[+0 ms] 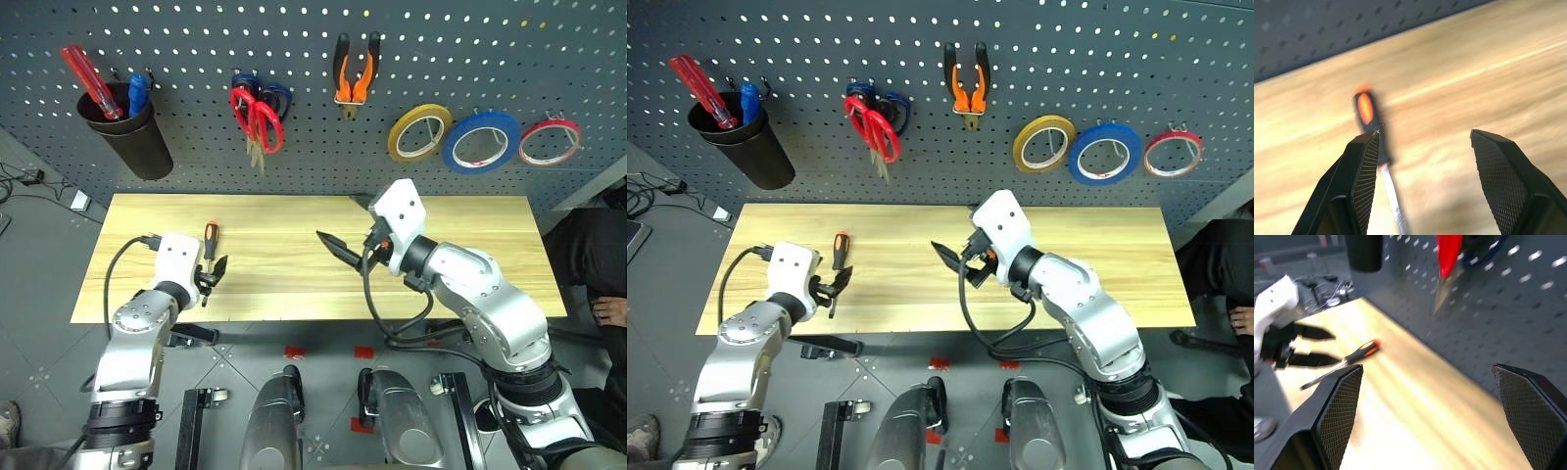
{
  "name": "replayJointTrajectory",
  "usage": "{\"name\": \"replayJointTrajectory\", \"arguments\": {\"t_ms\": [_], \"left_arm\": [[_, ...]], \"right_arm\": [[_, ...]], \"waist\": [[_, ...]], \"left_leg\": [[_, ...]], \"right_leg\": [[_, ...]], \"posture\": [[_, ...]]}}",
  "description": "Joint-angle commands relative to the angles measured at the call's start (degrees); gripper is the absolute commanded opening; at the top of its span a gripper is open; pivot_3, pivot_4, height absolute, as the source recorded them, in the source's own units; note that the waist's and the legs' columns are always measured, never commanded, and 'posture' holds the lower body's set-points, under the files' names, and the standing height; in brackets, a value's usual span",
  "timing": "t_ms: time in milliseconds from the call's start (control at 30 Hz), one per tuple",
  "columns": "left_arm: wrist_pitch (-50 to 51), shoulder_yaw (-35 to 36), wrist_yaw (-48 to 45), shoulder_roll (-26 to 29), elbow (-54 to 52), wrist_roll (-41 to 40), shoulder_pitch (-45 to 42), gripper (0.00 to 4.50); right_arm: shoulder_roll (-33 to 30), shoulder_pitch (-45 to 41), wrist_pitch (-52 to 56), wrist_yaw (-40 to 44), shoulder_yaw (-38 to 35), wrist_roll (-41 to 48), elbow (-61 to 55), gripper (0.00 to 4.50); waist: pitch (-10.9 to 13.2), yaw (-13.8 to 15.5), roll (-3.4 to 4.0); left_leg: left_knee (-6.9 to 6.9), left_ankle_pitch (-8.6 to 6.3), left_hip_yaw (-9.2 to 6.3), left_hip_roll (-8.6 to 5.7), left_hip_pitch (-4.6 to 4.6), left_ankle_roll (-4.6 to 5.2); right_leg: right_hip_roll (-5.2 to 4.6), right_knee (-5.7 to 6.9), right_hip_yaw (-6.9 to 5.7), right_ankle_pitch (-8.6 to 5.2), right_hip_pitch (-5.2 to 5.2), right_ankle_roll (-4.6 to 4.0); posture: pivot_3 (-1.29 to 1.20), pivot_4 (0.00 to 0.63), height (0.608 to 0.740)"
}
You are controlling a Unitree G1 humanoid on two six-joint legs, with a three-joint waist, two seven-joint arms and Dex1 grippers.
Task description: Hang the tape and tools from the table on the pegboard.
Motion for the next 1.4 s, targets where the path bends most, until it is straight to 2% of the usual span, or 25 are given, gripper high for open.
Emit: {"name": "replayJointTrajectory", "arguments": {"t_ms": [33, 167, 400, 633, 733, 1067, 1100, 1267, 1400], "left_arm": [[3.6, 5.1, 0.5, 2.7, 5.5, -2.3, -3.5, 3.47], [6.2, 4.8, -0.2, 4.4, 13.7, -3.1, -10.3, 4.48], [9.1, 2.8, -1.6, 4.0, 29.8, -3.9, -22.9, 4.48], [9.7, -2.0, -4.1, 4.1, 35.8, -2.2, -26.1, 4.48], [10.5, -1.7, -3.5, 4.1, 36.8, -2.6, -26.4, 3.91], [5.6, -0.6, -3.8, 4.3, 42.4, -3.3, -29.4, 0.73], [5.1, -0.5, -4.2, 4.5, 42.3, -3.5, -29.5, 0.52], [-0.2, -1.6, -7.7, 6.1, 37.3, -3.0, -25.7, 0.51], [-2.0, 1.7, -7.9, 5.5, 23.0, -5.8, -16.2, 0.51]], "right_arm": [[2.0, -3.6, 5.2, -0.9, 2.6, 0.5, -2.4, 4.50], [3.2, -7.6, 9.7, -1.3, 3.4, 0.2, -1.5, 4.50], [4.5, -14.4, 15.1, -0.7, 4.2, 0.4, 0.5, 4.50], [5.9, -16.6, 17.0, -1.4, 3.6, 0.2, 1.6, 4.50], [5.7, -16.9, 17.3, -1.4, 2.9, 0.1, 2.6, 4.50], [4.0, -15.5, 17.2, -0.3, 1.7, 0.6, 2.7, 4.50], [3.3, -14.8, 17.2, 0.3, 1.7, 1.0, 2.0, 4.50], [-2.1, -10.6, 10.1, 6.8, 3.9, 2.4, -3.2, 4.50], [-4.7, -8.0, 4.1, 11.9, 4.9, 3.7, -6.7, 4.50]], "waist": [[0.1, 0.0, 0.03], [0.3, 0.4, 0.13], [2.2, 1.4, 0.16], [3.5, 1.4, 0.11], [3.9, 1.4, 0.14], [3.9, 1.4, 0.13], [3.8, 1.4, 0.12], [3.8, 1.2, 0.06], [3.7, -0.1, -0.04]], "left_leg": [[0.00, -0.01, 0.01, 0.02, 0.03, 0.01], [-0.03, 0.00, 0.02, 0.19, 0.02, 0.00], [-0.04, 0.03, 0.19, 0.24, -0.01, -0.06], [-0.17, 0.02, 0.70, 0.35, -0.08, -0.11], [-0.17, 0.02, 0.77, 0.41, -0.09, -0.12], [-0.21, 0.01, 1.01, 0.41, -0.09, -0.13], [-0.21, 0.02, 1.06, 0.41, -0.08, -0.13], [-0.24, 0.02, 1.19, 0.43, -0.11, -0.14], [-0.38, -0.02, 1.34, 0.44, -0.11, -0.19]], "right_leg": [[0.03, 0.01, 0.01, 0.00, 0.00, -0.01], [0.23, -0.02, 0.02, 0.05, -0.06, -0.09], [0.31, -0.03, 0.17, 0.06, -0.23, -0.11], [0.35, -0.08, 0.32, -0.03, -0.55, -0.23], [0.35, -0.05, 0.36, -0.04, -0.62, -0.25], [0.35, 0.00, 0.79, -0.03, -0.77, -0.24], [0.35, 0.02, 0.83, -0.03, -0.78, -0.24], [0.35, -0.01, 0.91, -0.02, -0.83, -0.23], [0.34, -0.14, 1.08, -0.01, -0.91, -0.21]], "posture": [[-0.20, 0.380, 0.740], [-0.19, 0.410, 0.740], [-0.18, 0.469, 0.740], [-0.19, 0.496, 0.740], [-0.19, 0.491, 0.740], [-0.21, 0.439, 0.740], [-0.21, 0.430, 0.740], [-0.24, 0.398, 0.740], [-0.26, 0.376, 0.740]]}}
